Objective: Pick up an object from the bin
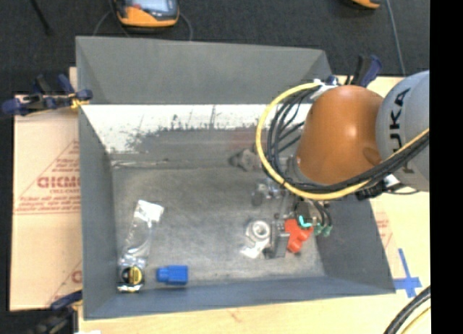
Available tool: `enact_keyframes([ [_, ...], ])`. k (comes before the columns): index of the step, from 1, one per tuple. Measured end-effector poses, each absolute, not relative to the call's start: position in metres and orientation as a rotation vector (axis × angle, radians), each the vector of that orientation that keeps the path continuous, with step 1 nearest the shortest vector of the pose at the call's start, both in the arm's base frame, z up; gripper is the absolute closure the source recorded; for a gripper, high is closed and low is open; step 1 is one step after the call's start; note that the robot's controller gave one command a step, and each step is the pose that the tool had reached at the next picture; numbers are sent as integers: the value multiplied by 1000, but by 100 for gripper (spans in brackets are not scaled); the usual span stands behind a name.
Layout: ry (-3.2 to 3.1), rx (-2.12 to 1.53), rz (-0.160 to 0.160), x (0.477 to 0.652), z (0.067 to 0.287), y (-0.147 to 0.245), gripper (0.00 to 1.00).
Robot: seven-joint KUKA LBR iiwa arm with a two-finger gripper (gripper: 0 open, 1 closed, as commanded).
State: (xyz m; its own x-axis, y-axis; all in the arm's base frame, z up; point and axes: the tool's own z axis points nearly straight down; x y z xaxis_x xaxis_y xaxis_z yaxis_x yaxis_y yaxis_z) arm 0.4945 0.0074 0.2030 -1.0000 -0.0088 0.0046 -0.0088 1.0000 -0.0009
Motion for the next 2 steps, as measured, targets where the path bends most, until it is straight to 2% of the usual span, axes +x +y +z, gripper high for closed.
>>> enact_keyframes([
  [1,-3117,376,3,507,122,-67,0],
  [2,-2978,1018,3,526,71,-137,0],
])
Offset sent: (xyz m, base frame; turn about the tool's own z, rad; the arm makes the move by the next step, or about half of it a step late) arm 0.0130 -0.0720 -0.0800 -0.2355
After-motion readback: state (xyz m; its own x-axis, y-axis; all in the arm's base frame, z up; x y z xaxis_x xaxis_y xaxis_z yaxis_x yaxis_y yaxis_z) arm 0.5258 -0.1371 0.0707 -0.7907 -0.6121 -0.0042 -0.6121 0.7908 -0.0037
